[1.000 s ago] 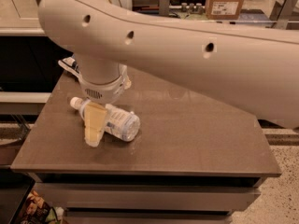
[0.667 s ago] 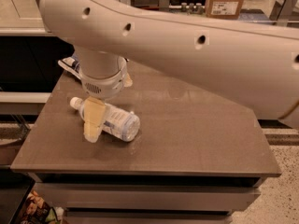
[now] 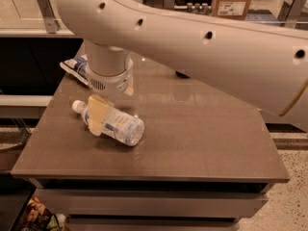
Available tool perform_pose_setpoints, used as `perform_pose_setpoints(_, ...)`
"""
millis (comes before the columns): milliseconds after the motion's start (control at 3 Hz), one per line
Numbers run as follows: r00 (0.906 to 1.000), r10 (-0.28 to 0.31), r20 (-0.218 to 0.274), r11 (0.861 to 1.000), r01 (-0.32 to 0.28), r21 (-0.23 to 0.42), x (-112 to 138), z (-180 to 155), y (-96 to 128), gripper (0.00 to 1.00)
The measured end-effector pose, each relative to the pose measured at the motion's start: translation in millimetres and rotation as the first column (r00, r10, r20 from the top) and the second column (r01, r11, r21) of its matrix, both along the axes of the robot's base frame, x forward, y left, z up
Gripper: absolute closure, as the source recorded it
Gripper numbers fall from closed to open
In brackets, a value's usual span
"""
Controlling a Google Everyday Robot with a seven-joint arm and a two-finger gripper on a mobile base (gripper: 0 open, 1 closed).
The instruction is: Place blue plastic bottle upright
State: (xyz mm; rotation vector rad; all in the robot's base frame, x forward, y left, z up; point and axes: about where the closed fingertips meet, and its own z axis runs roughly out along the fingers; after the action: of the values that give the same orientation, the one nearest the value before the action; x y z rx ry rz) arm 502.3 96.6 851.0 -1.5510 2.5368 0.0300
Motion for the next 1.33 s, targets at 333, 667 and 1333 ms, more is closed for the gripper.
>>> perform_pose_setpoints(333,0.9998,-0.018,-0.009,0.999,0.018,0.04,-1.7,-3.0,2.8,0.41)
perform_pose_setpoints(667,0.9998,-0.017,-0.007,0.999,0.017,0.04,-2.0,-2.9,3.2,0.64)
perform_pose_setpoints(1333,0.9999,-0.015,-0.005,0.999,0.015,0.04,-2.9,-3.0,3.9,1.0)
